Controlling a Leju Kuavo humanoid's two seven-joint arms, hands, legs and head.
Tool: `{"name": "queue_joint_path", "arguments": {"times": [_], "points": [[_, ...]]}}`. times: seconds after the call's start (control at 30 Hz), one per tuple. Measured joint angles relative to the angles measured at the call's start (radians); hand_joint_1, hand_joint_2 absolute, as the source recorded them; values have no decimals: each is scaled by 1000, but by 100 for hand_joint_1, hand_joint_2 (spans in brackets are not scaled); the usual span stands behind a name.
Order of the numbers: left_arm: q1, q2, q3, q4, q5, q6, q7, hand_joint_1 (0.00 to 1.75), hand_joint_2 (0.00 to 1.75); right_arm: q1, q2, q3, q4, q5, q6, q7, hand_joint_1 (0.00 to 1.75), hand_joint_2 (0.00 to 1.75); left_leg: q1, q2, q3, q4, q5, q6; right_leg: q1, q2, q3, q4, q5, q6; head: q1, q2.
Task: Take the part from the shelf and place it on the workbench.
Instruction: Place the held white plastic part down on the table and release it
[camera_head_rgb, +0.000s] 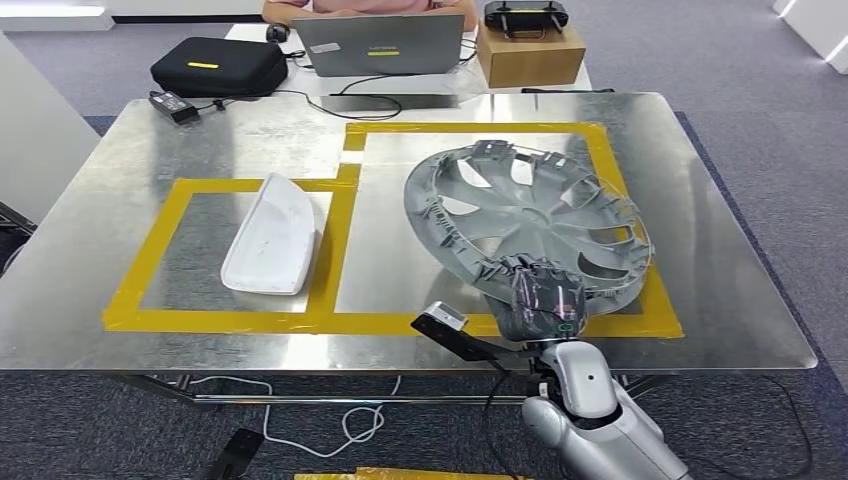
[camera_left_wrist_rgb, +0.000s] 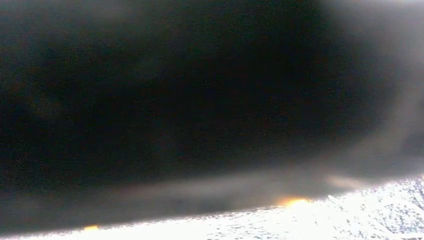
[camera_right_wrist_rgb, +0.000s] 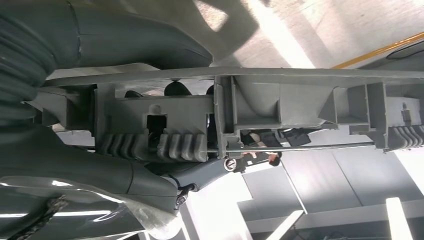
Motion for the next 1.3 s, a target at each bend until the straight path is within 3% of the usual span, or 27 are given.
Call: {"name": "queue_joint_path", "arguments": {"times": [0.6, 0.73, 0.8, 0.93, 1.3], "points": [[2, 6, 21, 0, 2, 8, 27, 0, 0, -22, -19, 64, 34, 113, -33, 14, 175, 175, 0, 0, 0, 0, 0, 0, 0, 0, 0, 0, 0, 0, 0, 0], [2, 6, 23, 0, -1, -10, 39, 0, 175, -25, -19, 67, 46, 113, -41, 14, 0, 0, 0, 0, 0, 0, 0, 0, 0, 0, 0, 0, 0, 0, 0, 0], [2, 6, 23, 0, -3, -16, 42, 0, 175, -32, -19, 67, 49, 113, -44, 13, 0, 0, 0, 0, 0, 0, 0, 0, 0, 0, 0, 0, 0, 0, 0, 0], [1, 6, 23, 0, -8, -31, 42, 0, 0, -44, -20, 70, 56, 112, -48, 12, 0, 0, 0, 0, 0, 0, 0, 0, 0, 0, 0, 0, 0, 0, 0, 0], [1, 5, 23, 0, -17, -47, 59, 0, 0, -59, -20, 72, 77, 106, -63, 8, 0, 0, 0, 0, 0, 0, 0, 0, 0, 0, 0, 0, 0, 0, 0, 0]]}}
